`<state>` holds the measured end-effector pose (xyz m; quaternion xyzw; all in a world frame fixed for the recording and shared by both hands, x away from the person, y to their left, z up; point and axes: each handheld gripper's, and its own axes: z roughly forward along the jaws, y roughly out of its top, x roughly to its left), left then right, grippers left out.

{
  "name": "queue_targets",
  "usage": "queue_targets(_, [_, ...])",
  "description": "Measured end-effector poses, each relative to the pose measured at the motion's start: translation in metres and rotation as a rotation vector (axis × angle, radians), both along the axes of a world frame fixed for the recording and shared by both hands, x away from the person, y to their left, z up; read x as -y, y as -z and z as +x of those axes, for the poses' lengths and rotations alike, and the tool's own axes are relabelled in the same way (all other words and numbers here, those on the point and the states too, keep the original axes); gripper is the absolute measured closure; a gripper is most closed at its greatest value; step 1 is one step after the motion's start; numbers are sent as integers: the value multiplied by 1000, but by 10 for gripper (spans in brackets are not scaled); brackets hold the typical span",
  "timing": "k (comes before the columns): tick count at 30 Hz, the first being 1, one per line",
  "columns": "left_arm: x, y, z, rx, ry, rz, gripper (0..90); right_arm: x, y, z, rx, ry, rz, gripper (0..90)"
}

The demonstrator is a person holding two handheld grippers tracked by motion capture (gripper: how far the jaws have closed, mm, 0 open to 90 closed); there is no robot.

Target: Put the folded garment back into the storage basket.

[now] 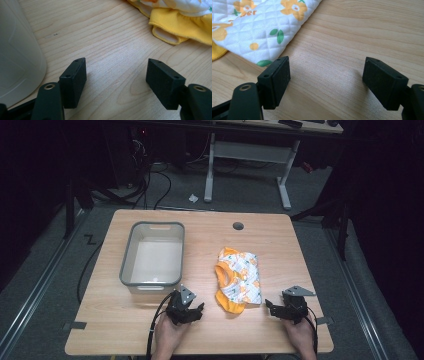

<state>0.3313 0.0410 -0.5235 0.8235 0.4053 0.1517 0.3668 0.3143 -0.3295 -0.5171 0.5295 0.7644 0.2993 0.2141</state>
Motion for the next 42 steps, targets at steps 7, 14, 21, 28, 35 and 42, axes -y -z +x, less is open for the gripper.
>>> queue_targets(7, [1, 0, 1, -4, 19, 2, 293, 0, 0, 0, -1, 1, 0, 226])
queue_targets(14, [2, 0, 1, -1, 16, 5, 288, 0, 0, 0, -2, 1, 1, 226])
queue_targets(21, [3, 0, 1, -3, 6, 6, 288, 0, 0, 0, -1, 0, 0, 226])
queue_targets(28, [5, -2, 0, 4, 6, 12, 311, 0, 0, 0, -1, -1, 0, 226])
queue_targets(35, [10, -12, 1, 6, 19, -24, 304, 0, 0, 0, -1, 0, 0, 226])
queue_targets(42, [14, -17, 4, 8, 6, -62, 282, 0, 0, 0, 0, 0, 0, 226])
